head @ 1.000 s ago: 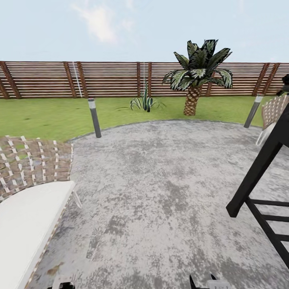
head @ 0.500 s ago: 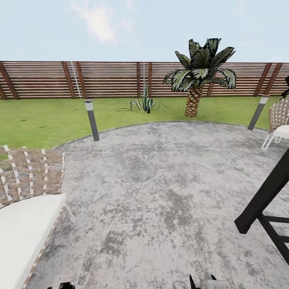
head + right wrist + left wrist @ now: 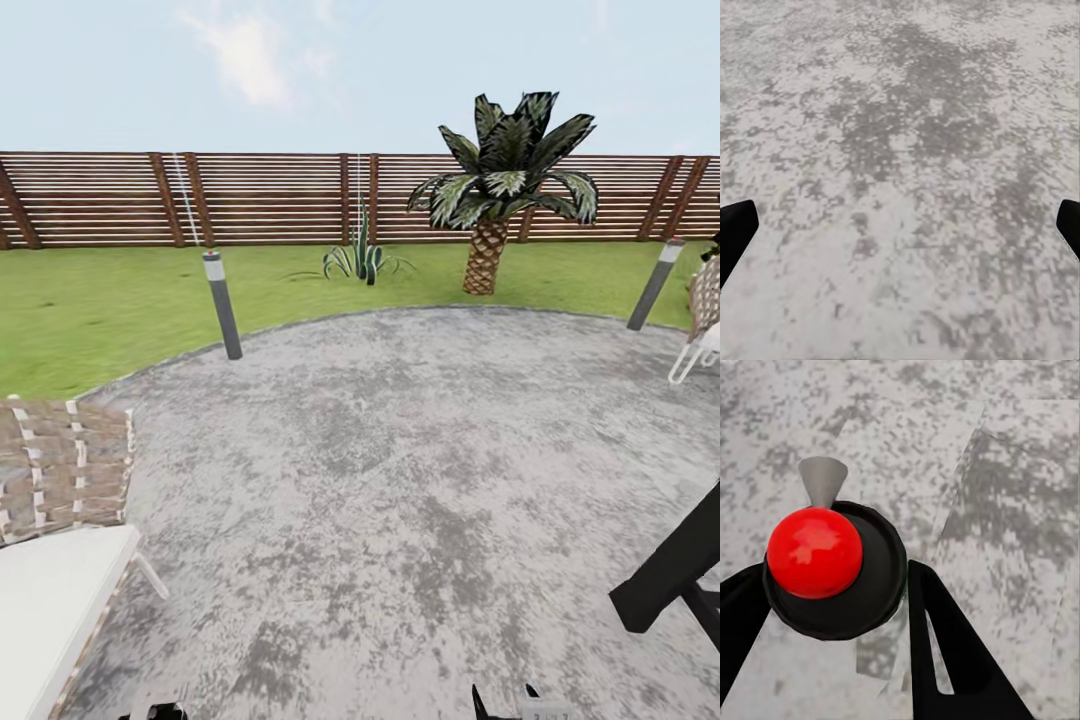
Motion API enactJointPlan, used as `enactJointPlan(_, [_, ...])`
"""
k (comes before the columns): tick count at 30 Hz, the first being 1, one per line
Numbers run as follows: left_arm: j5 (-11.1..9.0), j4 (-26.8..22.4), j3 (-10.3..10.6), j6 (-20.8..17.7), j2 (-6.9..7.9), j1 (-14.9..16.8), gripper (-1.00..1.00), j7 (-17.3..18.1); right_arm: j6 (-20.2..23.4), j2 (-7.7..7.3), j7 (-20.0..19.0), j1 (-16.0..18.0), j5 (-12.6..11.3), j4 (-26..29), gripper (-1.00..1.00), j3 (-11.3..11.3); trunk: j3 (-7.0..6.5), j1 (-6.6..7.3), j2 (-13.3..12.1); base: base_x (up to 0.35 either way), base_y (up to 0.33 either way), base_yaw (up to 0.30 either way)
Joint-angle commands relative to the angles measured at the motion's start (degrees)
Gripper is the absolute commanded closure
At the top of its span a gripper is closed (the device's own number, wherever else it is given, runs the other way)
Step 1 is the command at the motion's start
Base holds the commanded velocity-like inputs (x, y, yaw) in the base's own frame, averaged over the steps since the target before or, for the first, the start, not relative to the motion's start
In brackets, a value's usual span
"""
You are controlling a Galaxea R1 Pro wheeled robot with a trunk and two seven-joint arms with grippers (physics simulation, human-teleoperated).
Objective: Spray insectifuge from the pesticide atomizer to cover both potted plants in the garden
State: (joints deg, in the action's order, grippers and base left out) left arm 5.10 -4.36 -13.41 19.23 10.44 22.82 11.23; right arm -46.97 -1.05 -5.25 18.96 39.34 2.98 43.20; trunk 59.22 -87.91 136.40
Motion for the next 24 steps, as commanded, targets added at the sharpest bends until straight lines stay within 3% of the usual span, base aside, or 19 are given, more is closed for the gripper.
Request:
enactJointPlan(1, [0.52, 0.05, -0.50, 0.19, 0.00, 0.04, 1.00, 0.20, -0.14, -0.01, -0.55, 0.03, -0.05, -0.03, -1.00, 0.48, 0.05, -0.02, 0.02, 0.339, 0.000, 0.000])
enactJointPlan(24, [0.52, 0.05, -0.53, 0.19, 0.00, 0.04, 1.00, 0.20, -0.14, -0.01, -0.55, 0.03, -0.05, 0.00, -1.00, 0.48, 0.05, -0.02, 0.02, 0.339, 0.000, 0.000])
